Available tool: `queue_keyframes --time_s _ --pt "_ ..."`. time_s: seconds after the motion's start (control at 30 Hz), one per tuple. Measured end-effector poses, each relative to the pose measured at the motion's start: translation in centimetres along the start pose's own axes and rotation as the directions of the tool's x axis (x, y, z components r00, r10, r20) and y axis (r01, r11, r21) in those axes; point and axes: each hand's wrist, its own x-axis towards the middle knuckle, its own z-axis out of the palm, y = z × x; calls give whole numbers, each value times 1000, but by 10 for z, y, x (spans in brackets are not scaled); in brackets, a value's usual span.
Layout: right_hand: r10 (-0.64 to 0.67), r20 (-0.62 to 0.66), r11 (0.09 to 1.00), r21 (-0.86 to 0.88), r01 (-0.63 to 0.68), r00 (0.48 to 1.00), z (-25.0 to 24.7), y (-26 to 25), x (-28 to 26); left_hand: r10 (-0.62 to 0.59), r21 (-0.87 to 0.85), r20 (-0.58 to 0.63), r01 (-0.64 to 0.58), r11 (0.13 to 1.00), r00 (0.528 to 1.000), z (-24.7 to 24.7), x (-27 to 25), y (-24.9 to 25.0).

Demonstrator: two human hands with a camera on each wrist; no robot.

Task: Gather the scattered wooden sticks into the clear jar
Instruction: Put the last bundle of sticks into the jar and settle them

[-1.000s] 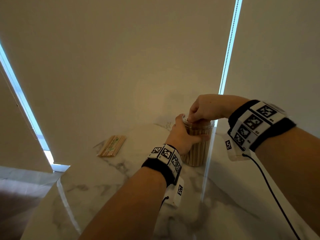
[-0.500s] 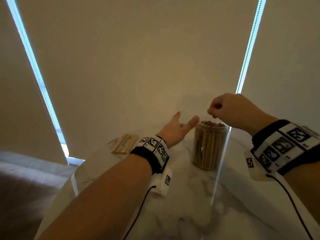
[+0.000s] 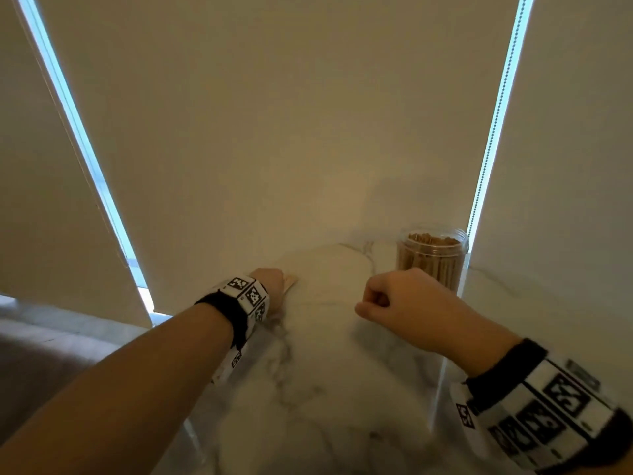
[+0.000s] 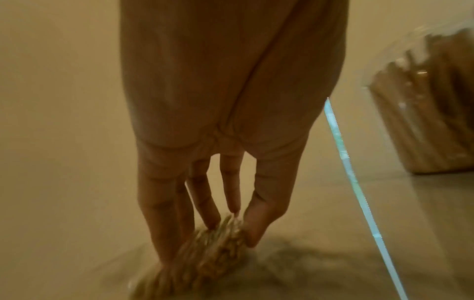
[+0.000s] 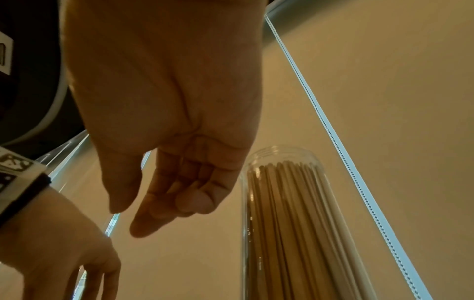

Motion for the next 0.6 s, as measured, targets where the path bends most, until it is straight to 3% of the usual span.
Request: queue_keyframes --time_s 0.13,0.23,0.3,0.4,0.47,0.6 --pt "26 16 999 39 -26 1000 3 3 -1 85 -21 -22 -85 996 996 -13 -27 18" --pt "22 -29 994 110 -19 999 0 7 -2 175 -179 -58 -183 967 983 -33 -52 23" --pt "18 -118 991 137 -2 993 -2 10 -3 276 -355 -80 -286 890 958 -48 -70 24" --pt "57 -244 970 242 4 968 -13 12 -8 416 -667 -121 -384 638 901 -67 -97 26" --pt "103 -279 936 351 2 955 -23 14 -12 410 -812 -219 -398 426 885 -75 -99 27" --pt "211 -252 774 634 -4 945 -44 12 -18 243 -930 -363 -333 -157 899 -79 -86 36"
